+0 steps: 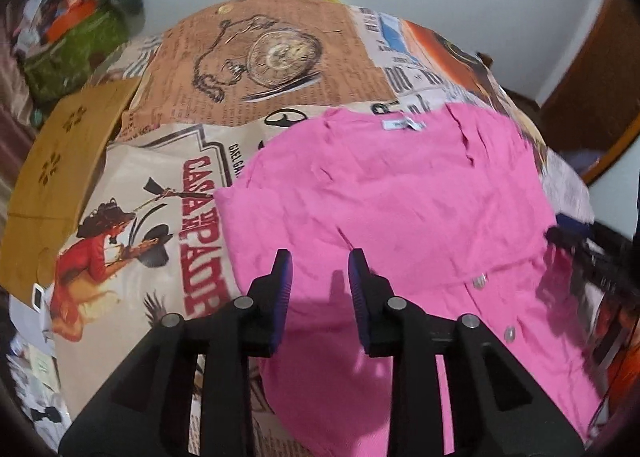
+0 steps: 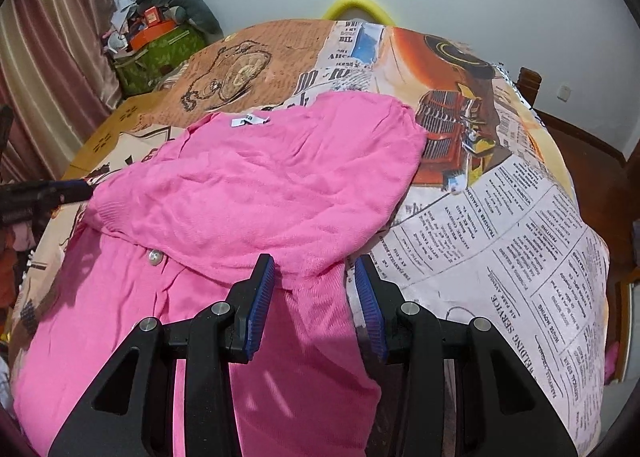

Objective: Fold small clothes

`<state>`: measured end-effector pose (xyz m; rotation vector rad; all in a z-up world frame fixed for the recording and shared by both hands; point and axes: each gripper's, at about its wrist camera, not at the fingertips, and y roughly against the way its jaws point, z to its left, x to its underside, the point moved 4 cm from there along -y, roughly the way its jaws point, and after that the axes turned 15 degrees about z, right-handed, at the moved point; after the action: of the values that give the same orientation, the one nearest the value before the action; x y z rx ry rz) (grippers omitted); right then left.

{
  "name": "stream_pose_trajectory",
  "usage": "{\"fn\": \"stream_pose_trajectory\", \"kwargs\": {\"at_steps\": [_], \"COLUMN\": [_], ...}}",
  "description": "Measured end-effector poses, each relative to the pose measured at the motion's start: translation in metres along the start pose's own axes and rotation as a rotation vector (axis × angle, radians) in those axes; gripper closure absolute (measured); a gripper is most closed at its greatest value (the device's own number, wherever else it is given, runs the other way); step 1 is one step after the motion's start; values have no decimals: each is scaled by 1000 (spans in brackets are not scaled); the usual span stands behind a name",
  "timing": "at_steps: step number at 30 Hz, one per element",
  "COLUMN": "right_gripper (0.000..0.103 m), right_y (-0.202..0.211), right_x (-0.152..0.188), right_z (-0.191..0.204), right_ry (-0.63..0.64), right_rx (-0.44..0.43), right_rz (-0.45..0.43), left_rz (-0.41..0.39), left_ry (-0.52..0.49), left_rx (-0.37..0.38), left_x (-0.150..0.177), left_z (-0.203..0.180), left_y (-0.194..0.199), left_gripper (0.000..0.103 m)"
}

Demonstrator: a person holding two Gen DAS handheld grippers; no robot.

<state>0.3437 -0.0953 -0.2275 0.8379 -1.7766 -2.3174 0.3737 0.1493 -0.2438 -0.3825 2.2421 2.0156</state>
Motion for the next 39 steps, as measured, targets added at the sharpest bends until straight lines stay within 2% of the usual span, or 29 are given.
{"fn": "stream_pose_trajectory", "kwargs": {"at_steps": [6, 11, 13, 14, 15, 16, 19, 25, 26, 30, 33, 37, 39], "right_gripper": [62, 61, 61, 61, 61, 61, 61, 61, 62, 86, 92, 93, 93], "right_y": [0, -7, -4, -2, -1, 1, 3, -6, -6, -7, -7, -7, -8], "right_x": [-4, 3, 5, 5, 6, 6, 9, 9, 9, 9, 10, 12, 12], "right_z": [-2, -5, -5, -5, -6, -6, -4, 2, 3, 4, 1, -4, -4], "right_ry": [4, 17, 25, 29, 31, 33, 56, 121, 127, 118, 98, 70, 63], "right_rx": [8, 5, 2, 0, -5, -10, -17, 8, 15, 11, 11, 12, 8], "right_rz": [-19, -8, -7, -7, -7, -8, -5, 10, 9, 1, -8, -11, -8], "left_rz": [64, 117, 103, 91, 81, 78, 43, -79, -97, -105, -68, 31, 30], "left_ry": [-15, -14, -38, -46, -53, -60, -65, -75, -75, -64, -53, -47, -49], "left_rx": [85, 51, 13, 3, 8, 14, -19, -86, -102, -119, -142, -134, -144], "left_x": [-14, -24, -27, -28, -27, -26, -22, -28, -30, -33, -32, -26, -24], "left_z": [-17, -30, -36, -38, -40, -42, -49, -50, -48, -40, -32, -27, -27], "left_y": [-24, -50, -51, -51, -50, -49, -42, -5, 0, 1, -17, -51, -52], "left_gripper": [74, 74, 75, 79, 92, 96, 98, 98, 98, 98, 98, 97, 96]}}
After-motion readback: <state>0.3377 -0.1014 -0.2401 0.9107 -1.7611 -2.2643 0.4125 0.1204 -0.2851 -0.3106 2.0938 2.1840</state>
